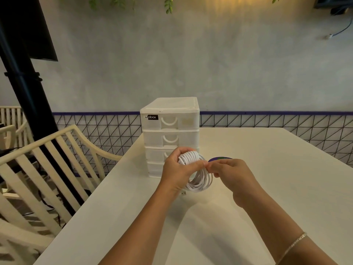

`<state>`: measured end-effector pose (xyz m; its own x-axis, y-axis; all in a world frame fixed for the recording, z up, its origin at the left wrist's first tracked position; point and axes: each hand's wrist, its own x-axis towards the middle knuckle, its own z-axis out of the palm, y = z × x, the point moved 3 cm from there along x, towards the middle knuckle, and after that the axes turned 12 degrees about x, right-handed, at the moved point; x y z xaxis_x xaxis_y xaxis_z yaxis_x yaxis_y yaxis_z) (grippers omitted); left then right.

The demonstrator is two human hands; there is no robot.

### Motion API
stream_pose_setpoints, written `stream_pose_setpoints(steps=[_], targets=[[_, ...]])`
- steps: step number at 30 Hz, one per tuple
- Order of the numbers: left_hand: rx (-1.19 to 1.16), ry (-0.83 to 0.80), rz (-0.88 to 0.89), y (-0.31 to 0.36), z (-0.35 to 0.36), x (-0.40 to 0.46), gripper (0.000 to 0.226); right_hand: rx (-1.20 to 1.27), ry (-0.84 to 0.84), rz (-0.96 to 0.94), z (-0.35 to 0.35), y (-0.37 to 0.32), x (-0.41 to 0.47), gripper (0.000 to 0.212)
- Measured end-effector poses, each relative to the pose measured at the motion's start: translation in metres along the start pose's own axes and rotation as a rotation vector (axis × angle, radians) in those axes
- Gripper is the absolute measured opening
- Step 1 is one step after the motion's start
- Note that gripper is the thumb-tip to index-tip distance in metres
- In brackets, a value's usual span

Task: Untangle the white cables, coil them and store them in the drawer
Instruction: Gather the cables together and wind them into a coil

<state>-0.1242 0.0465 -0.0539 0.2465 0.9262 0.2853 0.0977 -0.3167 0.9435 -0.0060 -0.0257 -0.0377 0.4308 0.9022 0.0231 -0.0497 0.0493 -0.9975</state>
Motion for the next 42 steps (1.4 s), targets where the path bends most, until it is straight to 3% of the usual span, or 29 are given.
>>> stream_pose_setpoints(steps=[4, 14, 22, 30, 35, 42], targets=[[-0.016, -0.007, -0.023, -0.003, 0.001, 0.001, 0.038, -0.004, -0.018, 0.04, 0.003, 0.004, 0.002, 0.009], [-0.076, -0.061, -0.026, -0.001, 0.001, 0.0, 0.035, 0.067, 0.006, -0.009, -0.001, 0.008, 0.008, 0.021], [0.022, -0.082, 0.046, -0.005, 0.006, 0.0, 0.029, -0.347, 0.067, -0.158, 0.0, 0.004, 0.003, 0.027], [0.005, -0.181, 0.085, 0.0, 0.011, -0.005, 0.032, -0.181, 0.13, -0.104, -0.008, 0.009, 0.011, 0.018], [0.166, -0.092, 0.179, 0.001, 0.012, -0.007, 0.036, -0.114, 0.092, -0.03, -0.009, 0.015, 0.014, 0.027], [0.229, -0.072, 0.234, 0.003, 0.013, -0.01, 0.039, 0.11, 0.091, 0.099, -0.01, 0.015, 0.014, 0.021]])
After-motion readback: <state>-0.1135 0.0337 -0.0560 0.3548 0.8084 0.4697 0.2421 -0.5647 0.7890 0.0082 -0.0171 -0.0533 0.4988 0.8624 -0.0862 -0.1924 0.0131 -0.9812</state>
